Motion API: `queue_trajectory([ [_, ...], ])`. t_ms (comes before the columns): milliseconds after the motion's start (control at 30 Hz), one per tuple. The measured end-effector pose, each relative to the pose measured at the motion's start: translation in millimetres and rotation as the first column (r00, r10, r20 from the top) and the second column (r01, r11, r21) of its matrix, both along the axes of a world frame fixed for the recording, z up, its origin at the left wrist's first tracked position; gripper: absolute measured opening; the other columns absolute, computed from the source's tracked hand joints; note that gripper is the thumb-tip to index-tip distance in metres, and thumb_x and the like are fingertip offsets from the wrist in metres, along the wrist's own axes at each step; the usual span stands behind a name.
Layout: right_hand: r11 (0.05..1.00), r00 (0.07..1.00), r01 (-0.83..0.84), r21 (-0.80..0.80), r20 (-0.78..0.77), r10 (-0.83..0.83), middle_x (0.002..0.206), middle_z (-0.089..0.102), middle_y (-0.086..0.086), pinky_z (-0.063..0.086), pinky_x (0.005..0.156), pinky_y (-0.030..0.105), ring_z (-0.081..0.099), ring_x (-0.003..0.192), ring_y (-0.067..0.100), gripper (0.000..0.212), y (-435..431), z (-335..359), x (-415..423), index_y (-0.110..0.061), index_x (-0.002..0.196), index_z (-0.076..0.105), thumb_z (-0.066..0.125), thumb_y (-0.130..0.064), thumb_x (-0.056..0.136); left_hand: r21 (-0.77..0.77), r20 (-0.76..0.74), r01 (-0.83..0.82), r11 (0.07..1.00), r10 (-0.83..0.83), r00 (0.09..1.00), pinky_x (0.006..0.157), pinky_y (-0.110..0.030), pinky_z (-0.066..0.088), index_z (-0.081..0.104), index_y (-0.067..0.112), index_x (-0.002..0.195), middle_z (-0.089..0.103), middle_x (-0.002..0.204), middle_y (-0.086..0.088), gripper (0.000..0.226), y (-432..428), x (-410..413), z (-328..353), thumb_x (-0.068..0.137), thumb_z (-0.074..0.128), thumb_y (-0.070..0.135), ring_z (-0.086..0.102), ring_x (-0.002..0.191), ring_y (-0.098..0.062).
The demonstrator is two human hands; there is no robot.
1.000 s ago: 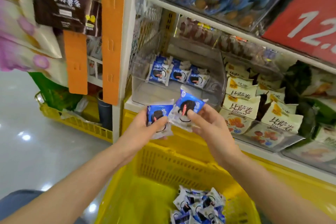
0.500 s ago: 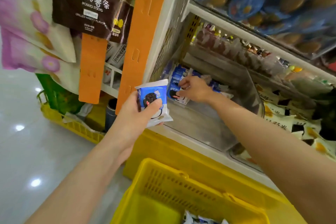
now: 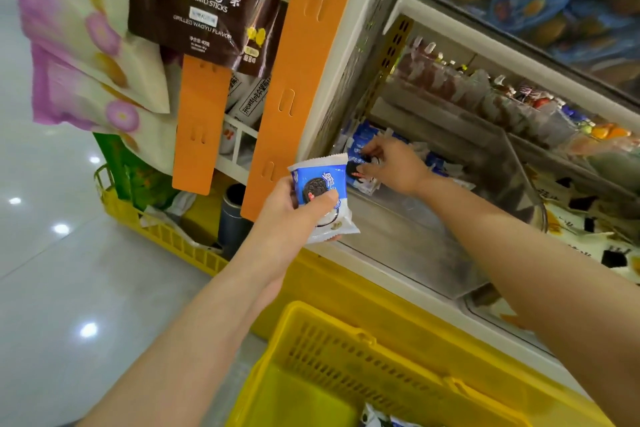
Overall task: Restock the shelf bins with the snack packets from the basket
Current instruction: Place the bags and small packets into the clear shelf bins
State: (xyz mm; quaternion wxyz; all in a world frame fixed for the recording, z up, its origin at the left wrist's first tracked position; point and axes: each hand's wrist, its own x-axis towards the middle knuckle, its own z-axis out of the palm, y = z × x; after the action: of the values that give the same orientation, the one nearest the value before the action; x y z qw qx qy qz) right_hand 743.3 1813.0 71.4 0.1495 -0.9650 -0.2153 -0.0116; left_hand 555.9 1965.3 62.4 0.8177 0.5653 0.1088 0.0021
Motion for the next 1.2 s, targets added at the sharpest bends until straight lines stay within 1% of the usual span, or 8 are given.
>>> queue_trajectory([
  [167,0.940,0.975,0.016,0.340,0.202,-0.090,0.104,0.059,0.005,0.037,0.071,0.010,0.054,0.083,0.008,0.023,-1.3,21.8,-46.8,-0.007,0.113,0.057,0.056,-0.019,0.093,-0.062,0.057,0.057,0.996,-0.053,0.997,0.085,-0.036,0.055,0.052,0.020,0.118,0.065,0.111,-0.007,0.036,-3.3,-6.6,-1.3,0.086,0.059,0.004,0.067,0.094,-0.019],
  [267,0.866,0.985,-0.048,0.497,0.169,-0.043,0.084,0.057,-0.010,0.042,0.064,0.009,0.051,0.070,0.003,0.008,-9.0,32.5,-97.2,-0.019,0.101,0.056,0.051,-0.022,0.095,-0.055,0.093,0.084,0.995,-0.079,0.993,0.076,-0.026,0.057,0.049,0.019,0.122,0.066,0.110,-0.004,0.042,-7.3,-12.6,-1.6,0.085,0.062,0.005,0.066,0.098,-0.016],
  [367,0.851,1.000,-0.032,0.524,0.016,0.027,0.093,0.060,-0.011,0.049,0.074,0.028,0.058,0.081,0.011,0.011,-21.9,35.7,-140.4,-0.026,0.105,0.053,0.051,-0.029,0.094,-0.016,0.084,0.129,0.991,-0.127,0.988,0.071,-0.023,0.055,0.047,0.014,0.124,0.068,0.109,-0.004,0.046,-15.8,-19.8,-2.5,0.082,0.065,0.006,0.067,0.097,-0.016],
  [500,0.829,0.958,0.090,0.551,-0.275,0.079,0.101,0.066,-0.002,0.051,0.076,0.024,0.064,0.086,0.010,0.021,-38.2,30.4,-173.3,-0.020,0.106,0.058,0.063,-0.027,0.087,0.129,0.066,0.261,0.957,-0.271,0.960,0.069,-0.020,0.052,0.052,0.023,0.117,0.068,0.109,0.002,0.039,-36.2,-31.8,-3.1,0.083,0.066,0.009,0.066,0.097,-0.009],
  [600,0.815,0.962,0.107,0.570,-0.265,0.060,0.094,0.070,0.001,0.055,0.076,0.025,0.067,0.083,0.011,0.017,-52.5,32.7,-184.5,-0.017,0.099,0.063,0.069,-0.019,0.083,0.232,0.075,0.257,0.938,-0.280,0.957,0.082,-0.023,0.049,0.054,0.028,0.113,0.066,0.109,0.009,0.027,-49.9,-38.0,-3.4,0.088,0.062,0.021,0.062,0.099,-0.003],
  [700,0.855,0.958,0.035,0.517,-0.260,0.118,0.092,0.071,-0.003,0.055,0.077,0.024,0.068,0.083,0.008,0.016,-65.3,37.2,-192.5,-0.021,0.098,0.065,0.069,-0.019,0.083,0.248,0.106,0.181,0.952,-0.212,0.971,0.068,-0.021,0.051,0.058,0.025,0.101,0.067,0.094,0.006,0.011,-56.5,-42.5,2.2,0.093,0.053,0.029,0.065,0.082,-0.003],
  [1067,0.834,0.979,0.063,0.548,-0.195,0.054,0.096,0.069,-0.012,0.052,0.083,0.020,0.063,0.088,-0.001,0.026,-82.3,35.0,-223.0,-0.035,0.099,0.059,0.073,-0.025,0.079,0.219,0.133,0.000,0.976,-0.030,0.991,0.059,-0.024,0.056,0.056,0.011,0.085,0.066,0.084,-0.009,0.018,-87.5,-58.0,20.3,0.097,0.045,0.019,0.067,0.071,-0.009],
  [1200,0.825,0.973,0.009,0.566,-0.196,0.124,0.101,0.071,-0.007,0.054,0.086,0.026,0.066,0.092,0.005,0.031,-97.9,47.1,-222.1,-0.025,0.111,0.063,0.071,-0.022,0.081,0.282,0.197,0.084,0.956,-0.144,0.970,0.063,-0.019,0.055,0.062,0.014,0.081,0.069,0.076,-0.004,0.020,-83.8,-53.1,30.5,0.095,0.048,0.017,0.069,0.071,-0.008],
])
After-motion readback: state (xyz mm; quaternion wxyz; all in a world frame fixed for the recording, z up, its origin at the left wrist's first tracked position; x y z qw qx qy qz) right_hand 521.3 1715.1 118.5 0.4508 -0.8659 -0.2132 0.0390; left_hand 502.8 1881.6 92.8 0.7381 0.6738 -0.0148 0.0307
